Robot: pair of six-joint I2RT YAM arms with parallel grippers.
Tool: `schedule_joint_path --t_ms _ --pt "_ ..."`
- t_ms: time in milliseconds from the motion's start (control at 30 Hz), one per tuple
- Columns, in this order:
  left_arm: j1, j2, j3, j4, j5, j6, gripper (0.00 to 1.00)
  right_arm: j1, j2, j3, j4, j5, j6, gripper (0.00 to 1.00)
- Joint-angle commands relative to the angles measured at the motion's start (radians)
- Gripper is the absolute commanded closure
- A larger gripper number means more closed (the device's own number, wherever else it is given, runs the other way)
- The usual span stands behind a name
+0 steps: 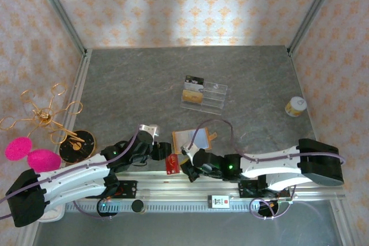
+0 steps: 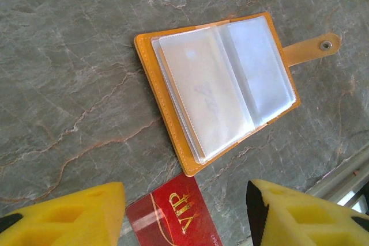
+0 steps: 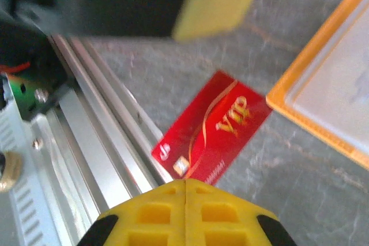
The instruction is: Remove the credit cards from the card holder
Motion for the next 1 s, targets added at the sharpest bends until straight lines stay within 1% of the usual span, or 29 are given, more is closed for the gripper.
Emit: schedule_joint_path --t_ms 0,267,467,533,633,700,800,967 --pt "0.006 0.008 -0.007 0.016 0.018 0.006 0.42 -0.01 0.039 -0.015 0.065 -0.199 0.004 1.0" --pt "0.005 0.039 -0.011 0.012 0.041 0.015 0.43 -0.012 0.136 0.032 0.085 -0.225 -0.02 1.0" --pt "0.006 0.035 -0.015 0.011 0.035 0.015 0.42 -0.012 0.179 0.072 0.068 -0.174 -0.044 1.0" --pt "0.007 0.033 -0.013 0.006 0.031 0.017 0.42 -0.016 0.174 0.079 0.055 -0.129 -0.042 1.0" --pt "0.005 0.025 -0.011 -0.004 0.021 0.019 0.42 -0.063 0.146 0.077 0.018 -0.065 -0.041 1.0" --pt "0.008 0.019 -0.013 -0.004 0.017 0.017 0.42 -0.114 0.151 0.083 0.003 -0.084 -0.045 1.0" --pt "0.008 0.015 -0.012 -0.007 0.015 0.018 0.42 -0.13 0.19 0.119 -0.055 -0.022 -0.041 1.0" --pt "0.008 -0.002 -0.012 -0.015 0.009 0.015 0.42 -0.156 0.258 0.127 -0.064 0.016 -0.034 1.0"
